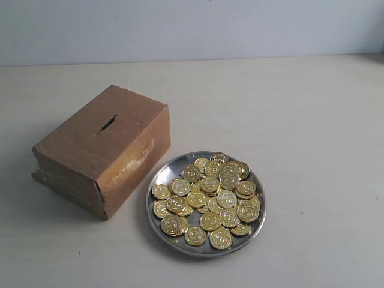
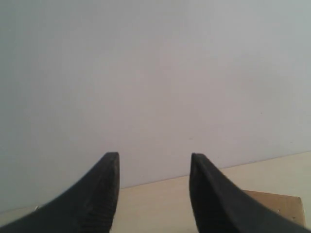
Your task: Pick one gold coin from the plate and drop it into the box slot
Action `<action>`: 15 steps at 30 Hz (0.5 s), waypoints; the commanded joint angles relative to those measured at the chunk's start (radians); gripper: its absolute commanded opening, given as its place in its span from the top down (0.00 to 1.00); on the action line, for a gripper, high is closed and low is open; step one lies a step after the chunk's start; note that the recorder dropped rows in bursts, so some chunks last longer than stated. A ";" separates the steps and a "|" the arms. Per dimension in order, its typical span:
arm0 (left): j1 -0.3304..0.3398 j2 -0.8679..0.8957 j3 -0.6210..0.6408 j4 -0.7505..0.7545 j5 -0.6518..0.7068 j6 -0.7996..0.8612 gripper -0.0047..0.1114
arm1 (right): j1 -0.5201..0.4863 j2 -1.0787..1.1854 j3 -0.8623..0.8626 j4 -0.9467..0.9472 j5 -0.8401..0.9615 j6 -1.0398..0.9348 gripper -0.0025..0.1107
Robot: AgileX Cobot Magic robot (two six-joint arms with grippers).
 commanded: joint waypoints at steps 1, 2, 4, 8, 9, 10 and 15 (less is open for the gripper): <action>0.000 -0.002 0.012 -0.003 0.002 -0.001 0.57 | -0.004 -0.001 0.003 0.004 0.004 0.007 0.98; 0.000 -0.002 0.014 -0.003 0.010 -0.001 0.57 | -0.004 -0.001 0.003 0.006 0.003 0.007 0.98; 0.000 -0.002 0.016 -0.003 0.035 -0.001 0.57 | -0.004 -0.001 0.005 0.008 0.003 0.007 0.98; 0.000 -0.002 0.041 -0.001 0.006 -0.001 0.57 | -0.004 -0.001 0.031 0.008 -0.008 0.007 0.98; 0.000 -0.002 0.054 0.000 -0.016 -0.001 0.57 | -0.004 -0.001 0.045 0.008 -0.023 0.007 0.98; 0.000 -0.002 0.073 0.000 -0.044 -0.001 0.57 | -0.004 -0.001 0.063 0.003 -0.043 0.007 0.98; 0.000 -0.002 0.198 0.000 -0.206 -0.001 0.57 | -0.004 -0.001 0.197 -0.059 -0.251 0.007 0.98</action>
